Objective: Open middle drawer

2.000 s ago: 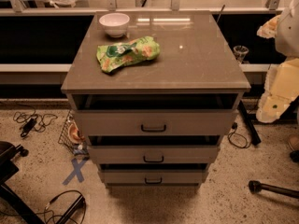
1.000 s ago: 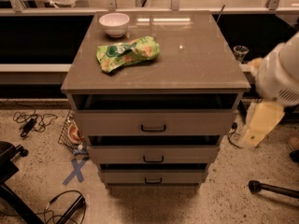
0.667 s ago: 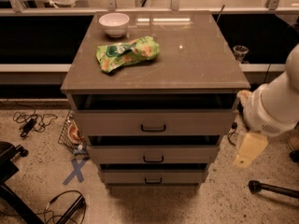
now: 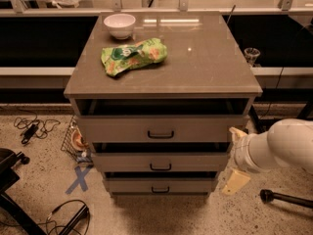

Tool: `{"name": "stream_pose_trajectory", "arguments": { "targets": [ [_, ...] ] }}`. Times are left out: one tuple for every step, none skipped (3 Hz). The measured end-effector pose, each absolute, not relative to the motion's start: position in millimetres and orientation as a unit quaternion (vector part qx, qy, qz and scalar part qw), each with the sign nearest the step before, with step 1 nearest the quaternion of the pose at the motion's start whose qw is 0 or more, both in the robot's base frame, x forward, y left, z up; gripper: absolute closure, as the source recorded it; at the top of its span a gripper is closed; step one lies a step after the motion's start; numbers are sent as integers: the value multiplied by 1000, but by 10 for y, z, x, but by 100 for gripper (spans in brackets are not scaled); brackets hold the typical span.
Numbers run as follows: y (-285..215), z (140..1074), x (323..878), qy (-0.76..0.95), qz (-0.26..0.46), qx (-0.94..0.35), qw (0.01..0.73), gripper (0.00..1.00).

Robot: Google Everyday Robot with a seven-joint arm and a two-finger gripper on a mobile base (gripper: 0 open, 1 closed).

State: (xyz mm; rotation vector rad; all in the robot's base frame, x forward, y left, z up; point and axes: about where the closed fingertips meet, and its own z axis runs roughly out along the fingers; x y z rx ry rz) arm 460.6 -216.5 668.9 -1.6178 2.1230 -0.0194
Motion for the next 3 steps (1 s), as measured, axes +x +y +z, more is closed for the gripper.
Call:
{"name": "stream_pose_trajectory", "arguments": {
  "targets": [
    [-2065,6392,4925,764,-7,-572,299,0],
    [-2052,6423,5143,759,-25,-556,339,0],
    [-2052,6429,5145,758,-25,-556,339,0]
  ]
}}
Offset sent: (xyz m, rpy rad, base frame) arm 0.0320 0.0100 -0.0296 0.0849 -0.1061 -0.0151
